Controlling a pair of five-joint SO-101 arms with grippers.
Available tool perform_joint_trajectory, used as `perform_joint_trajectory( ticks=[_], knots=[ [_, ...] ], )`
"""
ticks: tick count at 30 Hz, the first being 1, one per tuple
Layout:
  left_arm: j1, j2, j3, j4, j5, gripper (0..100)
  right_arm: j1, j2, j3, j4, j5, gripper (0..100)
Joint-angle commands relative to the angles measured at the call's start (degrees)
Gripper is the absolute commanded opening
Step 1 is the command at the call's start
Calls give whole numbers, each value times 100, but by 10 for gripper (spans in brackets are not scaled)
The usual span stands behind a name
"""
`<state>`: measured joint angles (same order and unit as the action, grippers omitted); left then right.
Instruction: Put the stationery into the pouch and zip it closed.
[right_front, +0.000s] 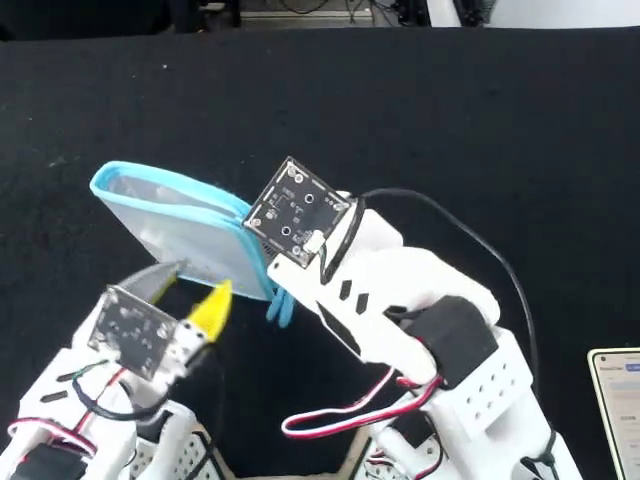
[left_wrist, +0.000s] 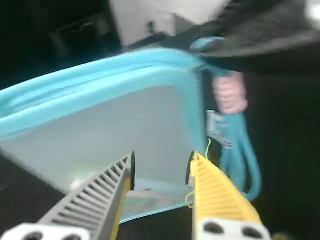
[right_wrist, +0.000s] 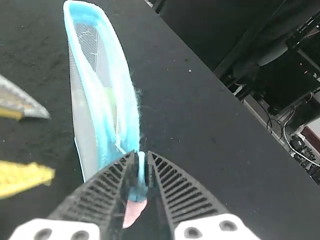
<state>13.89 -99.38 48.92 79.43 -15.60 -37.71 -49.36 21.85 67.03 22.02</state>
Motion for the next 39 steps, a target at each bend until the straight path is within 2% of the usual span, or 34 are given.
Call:
perform_joint_trajectory(
  ticks=[1, 5, 8, 12, 20, 27, 31, 34, 39],
  knots=[
    [919, 26, -215, -35, -26, 206, 9, 22, -470, 176, 44, 11],
    [919, 18, 154, -387, 35, 230, -325, 22, -760, 633, 44, 11],
    [593, 18, 497, -870, 440, 234, -633, 22, -998, 905, 44, 11],
    [171, 18, 822, -1354, 738, 234, -695, 31, -1068, 905, 44, 11],
    [-303, 9, 787, -1037, 712, 234, -695, 22, -1059, 985, 53, 11],
    [-268, 9, 752, -932, 703, 234, -782, 13, -1007, 1424, -316, 28],
    [-259, 9, 752, -932, 703, 234, -782, 13, -585, 1090, -782, 98],
    [-259, 9, 778, -905, 703, 233, -782, 13, -400, 826, -835, 103],
    [-295, 9, 752, -897, 703, 233, -782, -277, -470, 949, -844, 107]
  ],
)
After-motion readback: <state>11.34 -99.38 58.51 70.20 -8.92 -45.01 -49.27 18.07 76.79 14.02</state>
